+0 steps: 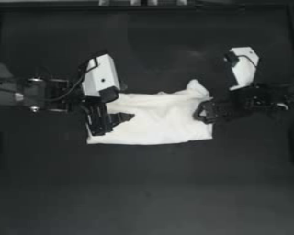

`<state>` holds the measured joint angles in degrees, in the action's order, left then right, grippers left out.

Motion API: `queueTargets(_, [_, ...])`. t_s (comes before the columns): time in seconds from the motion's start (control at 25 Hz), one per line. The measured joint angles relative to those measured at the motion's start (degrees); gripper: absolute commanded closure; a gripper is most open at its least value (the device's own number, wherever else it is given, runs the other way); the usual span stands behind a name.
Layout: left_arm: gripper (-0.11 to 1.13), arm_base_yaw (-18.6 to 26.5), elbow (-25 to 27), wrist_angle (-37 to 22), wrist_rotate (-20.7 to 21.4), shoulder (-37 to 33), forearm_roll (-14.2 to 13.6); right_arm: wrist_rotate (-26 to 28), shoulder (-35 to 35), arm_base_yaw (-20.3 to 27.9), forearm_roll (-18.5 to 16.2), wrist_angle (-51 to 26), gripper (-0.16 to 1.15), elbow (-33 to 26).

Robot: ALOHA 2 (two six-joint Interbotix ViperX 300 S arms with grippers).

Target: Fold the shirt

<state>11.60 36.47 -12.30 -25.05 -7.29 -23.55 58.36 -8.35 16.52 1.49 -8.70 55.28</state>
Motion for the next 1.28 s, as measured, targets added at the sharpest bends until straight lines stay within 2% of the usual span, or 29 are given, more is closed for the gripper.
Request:
queueTargets(0.32, [0.01,0.0,0.0,0.0,0.0,0.44,-0.35,-0.18,3.34,0.09,-0.18,2.02,0.01,-0.09])
queueTargets(0.44, [0.01,-0.26,0.0,0.0,0.0,0.44,-0.35,-0.26,3.87,0.35,-0.44,3.08,0.1,-0.09])
queueTargets(0.52, [0.01,-0.35,0.0,0.0,0.0,0.44,-0.35,-0.26,4.31,0.62,-0.53,3.34,0.27,-0.09])
queueTargets(0.56, [0.01,-0.35,0.09,0.0,0.0,0.44,-0.35,-0.18,4.57,0.79,-0.53,3.34,0.41,-0.09])
queueTargets(0.64, [0.01,-0.44,0.0,0.0,0.0,0.44,-0.35,-0.26,5.1,0.7,-0.62,3.43,0.81,0.09])
queueTargets(0.72, [0.01,-0.53,0.0,0.0,0.0,0.44,-0.35,-0.35,5.27,0.35,-0.7,3.69,1.08,0.26])
queueTargets(0.76, [0.01,-0.53,0.0,0.0,0.0,0.44,-0.35,-0.44,5.27,0.18,-0.88,3.6,1.1,0.18])
queueTargets(0.92, [0.01,-0.62,0.0,0.0,-0.09,0.7,-0.35,-0.35,5.27,-0.26,-1.58,0.62,0.88,-0.88])
queueTargets(1.16, [0.01,-1.67,0.0,0.09,0.0,3.08,-0.35,0.0,5.36,-2.11,-4.39,-7.82,0.94,-5.01])
queueTargets(1.28, [0.01,-2.11,0.0,0.26,0.0,3.87,-0.44,0.09,5.1,-2.72,-5.01,-9.58,0.94,-6.42])
